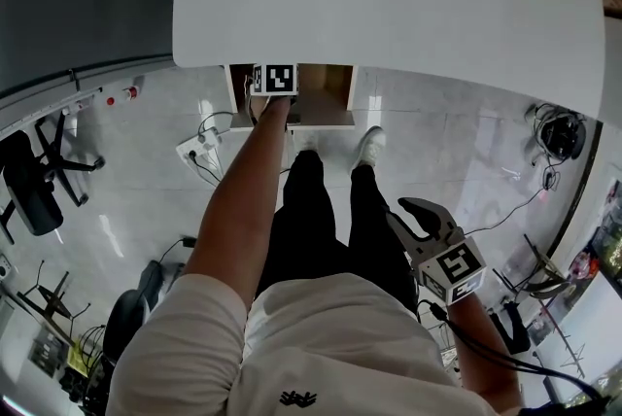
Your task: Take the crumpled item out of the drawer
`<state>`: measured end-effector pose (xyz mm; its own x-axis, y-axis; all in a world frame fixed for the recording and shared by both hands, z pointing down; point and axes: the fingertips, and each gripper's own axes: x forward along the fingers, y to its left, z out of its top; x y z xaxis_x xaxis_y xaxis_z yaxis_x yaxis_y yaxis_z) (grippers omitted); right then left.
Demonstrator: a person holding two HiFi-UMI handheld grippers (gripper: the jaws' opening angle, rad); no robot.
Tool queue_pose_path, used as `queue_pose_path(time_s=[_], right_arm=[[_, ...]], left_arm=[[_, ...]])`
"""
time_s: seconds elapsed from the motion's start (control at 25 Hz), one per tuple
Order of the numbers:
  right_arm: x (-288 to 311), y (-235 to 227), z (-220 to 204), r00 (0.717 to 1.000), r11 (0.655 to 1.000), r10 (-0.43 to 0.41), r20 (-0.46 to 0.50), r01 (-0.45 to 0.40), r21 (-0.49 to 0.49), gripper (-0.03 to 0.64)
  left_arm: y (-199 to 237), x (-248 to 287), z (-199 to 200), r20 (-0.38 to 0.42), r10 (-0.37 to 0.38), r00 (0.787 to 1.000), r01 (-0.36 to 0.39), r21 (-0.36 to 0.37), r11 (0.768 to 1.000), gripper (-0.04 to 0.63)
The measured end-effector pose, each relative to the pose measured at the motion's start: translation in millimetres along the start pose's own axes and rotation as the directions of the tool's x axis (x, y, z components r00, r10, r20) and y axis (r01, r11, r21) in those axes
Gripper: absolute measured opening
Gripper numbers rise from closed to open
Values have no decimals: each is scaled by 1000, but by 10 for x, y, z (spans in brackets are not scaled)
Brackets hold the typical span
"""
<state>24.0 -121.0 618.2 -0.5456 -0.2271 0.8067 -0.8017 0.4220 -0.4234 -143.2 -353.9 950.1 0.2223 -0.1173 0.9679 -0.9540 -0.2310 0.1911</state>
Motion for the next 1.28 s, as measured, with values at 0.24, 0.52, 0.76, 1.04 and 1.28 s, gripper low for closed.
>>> queue_pose_path(time_s=[0.24, 0.52, 0.76, 1.04, 1.28], right_arm=[[-43, -49, 13, 1000, 1000, -21, 20, 21, 4, 127], [-74, -60, -57, 1000, 1000, -21, 18, 20, 16, 124], [-69, 9, 108, 995, 1000, -12, 95, 12, -4, 120], [-430, 62, 132, 991, 999, -12, 132, 16, -34, 106], [-577, 54, 238, 987, 997, -14, 160, 26, -75, 90]], left_arm=[[64, 18, -13, -8, 22, 1000, -22, 12, 1000, 277], [19, -119, -2, 45, -5, 999, 4, 9, 1000, 166], [-33, -326, 79, 110, -21, 994, 19, 22, 1000, 146], [-348, -948, 134, 185, -45, 982, 36, 54, 998, 140], [-446, -1369, 152, 236, -69, 969, 57, 56, 997, 137]])
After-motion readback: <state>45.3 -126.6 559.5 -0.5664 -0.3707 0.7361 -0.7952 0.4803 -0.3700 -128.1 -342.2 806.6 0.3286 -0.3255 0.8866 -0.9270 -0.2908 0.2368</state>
